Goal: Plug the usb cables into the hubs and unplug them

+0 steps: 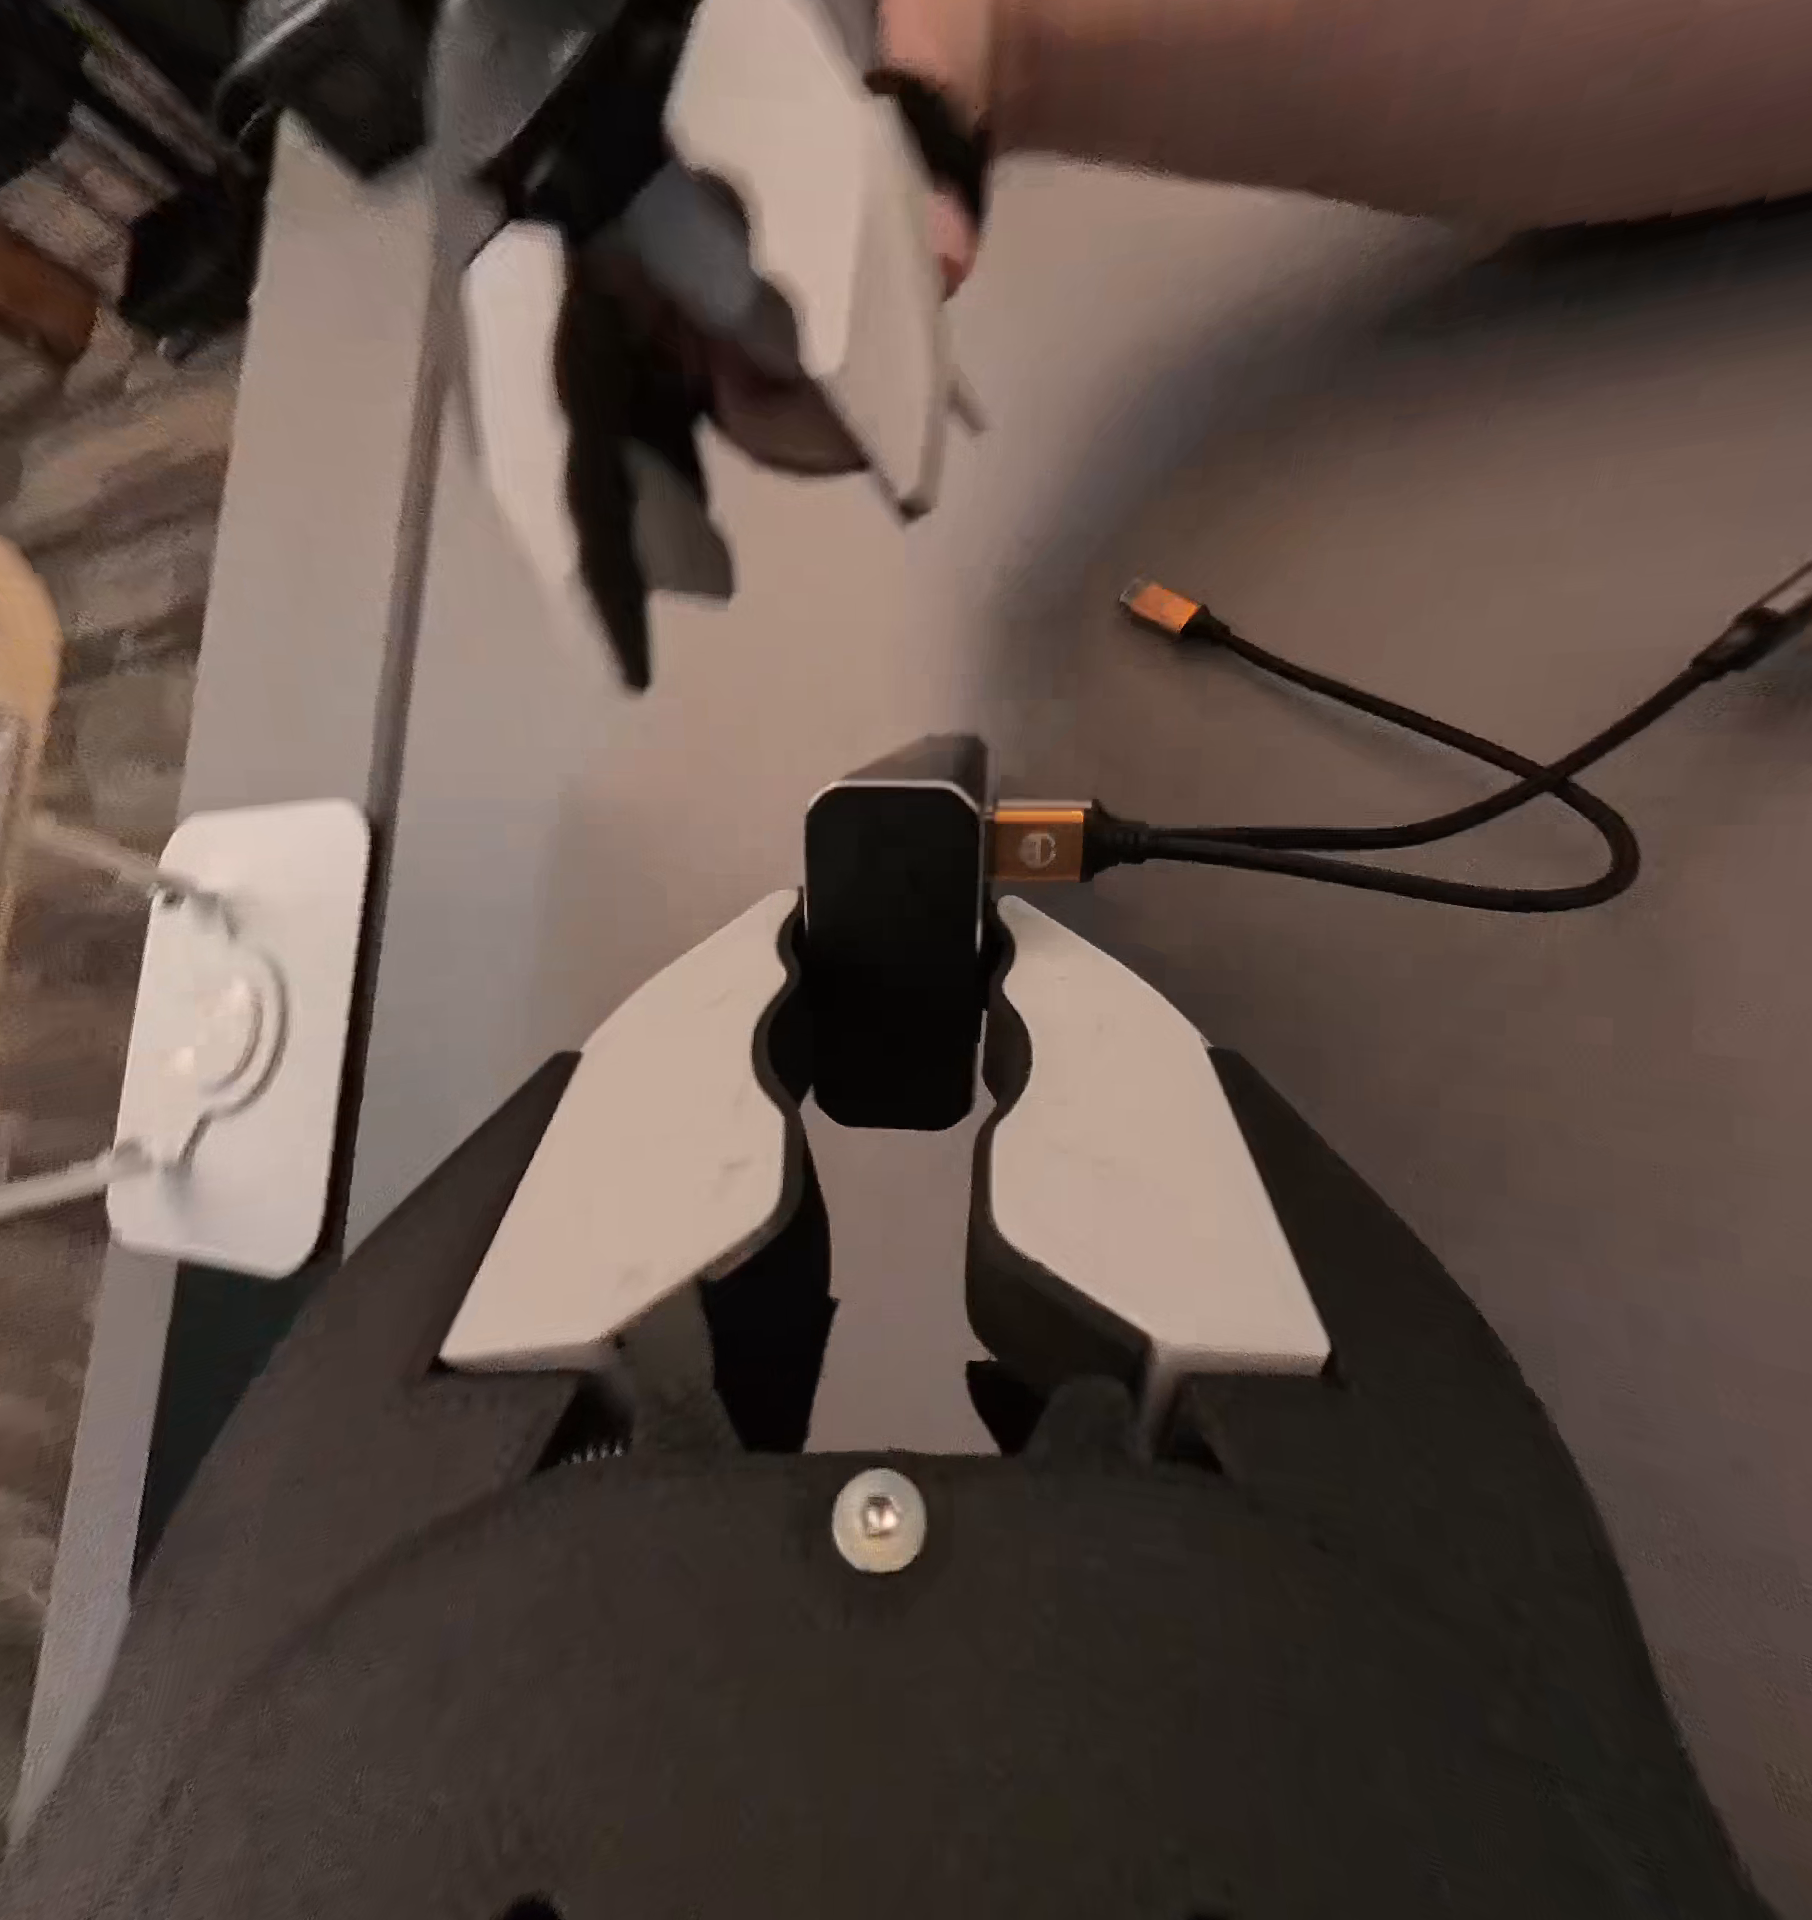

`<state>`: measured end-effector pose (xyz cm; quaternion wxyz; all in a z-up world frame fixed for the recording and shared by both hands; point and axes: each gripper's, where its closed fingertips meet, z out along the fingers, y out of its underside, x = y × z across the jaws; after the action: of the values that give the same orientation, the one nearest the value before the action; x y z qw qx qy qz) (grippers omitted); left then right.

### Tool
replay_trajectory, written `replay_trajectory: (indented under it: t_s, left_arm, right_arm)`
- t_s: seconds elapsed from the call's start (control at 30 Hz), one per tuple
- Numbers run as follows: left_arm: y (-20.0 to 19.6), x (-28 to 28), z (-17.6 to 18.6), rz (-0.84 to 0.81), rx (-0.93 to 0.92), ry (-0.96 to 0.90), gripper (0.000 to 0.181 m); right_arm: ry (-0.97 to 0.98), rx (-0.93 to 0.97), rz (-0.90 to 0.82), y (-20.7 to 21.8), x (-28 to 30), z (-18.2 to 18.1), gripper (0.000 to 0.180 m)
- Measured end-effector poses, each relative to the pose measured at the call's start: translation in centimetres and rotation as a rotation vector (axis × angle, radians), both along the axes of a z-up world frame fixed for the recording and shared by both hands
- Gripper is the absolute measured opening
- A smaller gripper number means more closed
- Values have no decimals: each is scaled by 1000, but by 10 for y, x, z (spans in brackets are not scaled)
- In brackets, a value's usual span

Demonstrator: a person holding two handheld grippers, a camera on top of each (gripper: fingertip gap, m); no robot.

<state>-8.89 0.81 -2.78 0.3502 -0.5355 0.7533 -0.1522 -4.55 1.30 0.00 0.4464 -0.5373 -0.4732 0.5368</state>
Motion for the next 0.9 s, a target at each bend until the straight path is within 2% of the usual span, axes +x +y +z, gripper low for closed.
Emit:
replay_trajectory:
  t_s: [0.17,0.3,0.33,0.4,0.47,0.53,0.6,0.67,0.8,0.9]
  left_arm:
    - [33,-24,5,136,-30,0,27]
    - [37,-23,7,145,-94,-58,27]
    - [38,-20,8,147,-112,-86,27]
    - [41,-9,14,151,-164,-193,27]
    - [46,-2,19,158,-215,-289,27]
    - [57,-2,18,205,-243,-345,38]
    - [55,5,17,174,-324,-440,41]
    - [52,15,14,150,-395,-534,51]
    - [54,27,-11,142,-403,-546,59]
    - [56,35,-38,155,-391,-507,58]
  right_arm:
    - [-298,59,-118,19,-18,-60,64]
    - [-322,89,-176,43,-51,-84,58]
    - [-337,112,-187,46,-56,-88,57]
    - [-403,144,-234,54,-58,-94,31]
    - [-397,134,-215,52,-56,-94,29]
    - [-373,116,-220,54,-48,-95,28]
    - [-356,86,-224,56,-37,-95,28]
    - [-352,70,-232,59,-26,-95,28]
    - [-305,44,-236,59,-10,-95,28]
    - [-285,30,-249,61,-5,-94,28]
